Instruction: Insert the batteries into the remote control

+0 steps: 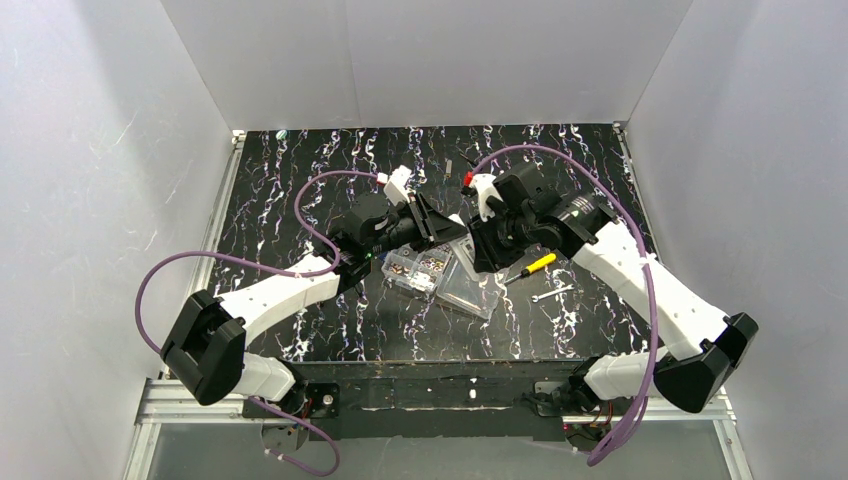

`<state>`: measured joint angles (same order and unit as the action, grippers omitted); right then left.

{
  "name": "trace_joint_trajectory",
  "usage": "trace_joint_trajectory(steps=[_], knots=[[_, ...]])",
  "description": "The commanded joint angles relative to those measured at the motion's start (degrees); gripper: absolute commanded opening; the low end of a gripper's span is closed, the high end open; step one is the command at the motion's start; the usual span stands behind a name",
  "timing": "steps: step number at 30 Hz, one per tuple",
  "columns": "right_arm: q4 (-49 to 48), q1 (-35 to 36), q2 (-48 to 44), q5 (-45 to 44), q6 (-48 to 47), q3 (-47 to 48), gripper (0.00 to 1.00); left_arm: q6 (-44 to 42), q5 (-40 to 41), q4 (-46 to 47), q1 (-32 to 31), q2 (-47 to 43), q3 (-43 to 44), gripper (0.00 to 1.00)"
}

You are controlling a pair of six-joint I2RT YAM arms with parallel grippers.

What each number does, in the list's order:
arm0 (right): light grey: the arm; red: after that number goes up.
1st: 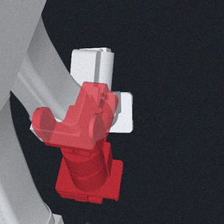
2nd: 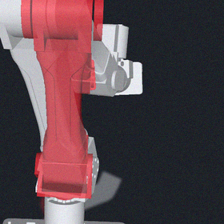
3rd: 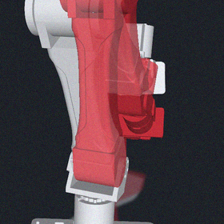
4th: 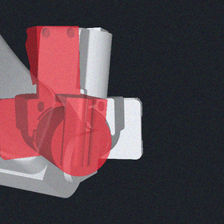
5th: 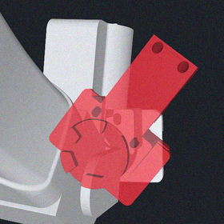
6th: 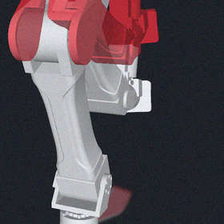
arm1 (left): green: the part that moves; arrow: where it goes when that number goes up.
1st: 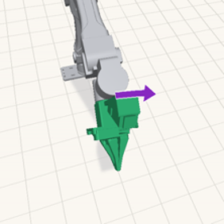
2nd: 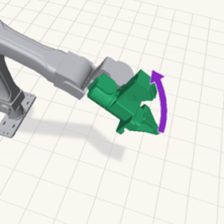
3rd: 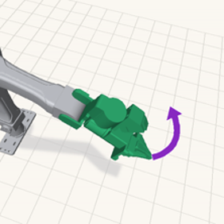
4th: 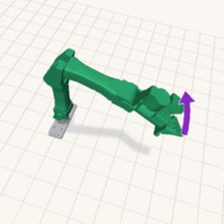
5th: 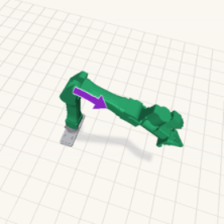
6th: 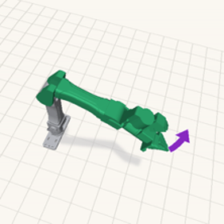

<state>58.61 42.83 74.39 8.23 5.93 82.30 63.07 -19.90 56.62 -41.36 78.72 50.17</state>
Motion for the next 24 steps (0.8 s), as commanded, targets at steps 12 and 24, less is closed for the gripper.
trace_joint_trajectory(steps=[12,24], knots=[[-0.2,0.2,2.0,-1.3,0.6,2.9,0.26,0.0,-1.1,4.4,-0.1,-0.9,-0.1,0.00],[-0.8,0.2,3.3,-0.9,0.6,4.8,0.26,0.3,-1.4,4.5,-0.2,-0.8,0.1,0.00]])
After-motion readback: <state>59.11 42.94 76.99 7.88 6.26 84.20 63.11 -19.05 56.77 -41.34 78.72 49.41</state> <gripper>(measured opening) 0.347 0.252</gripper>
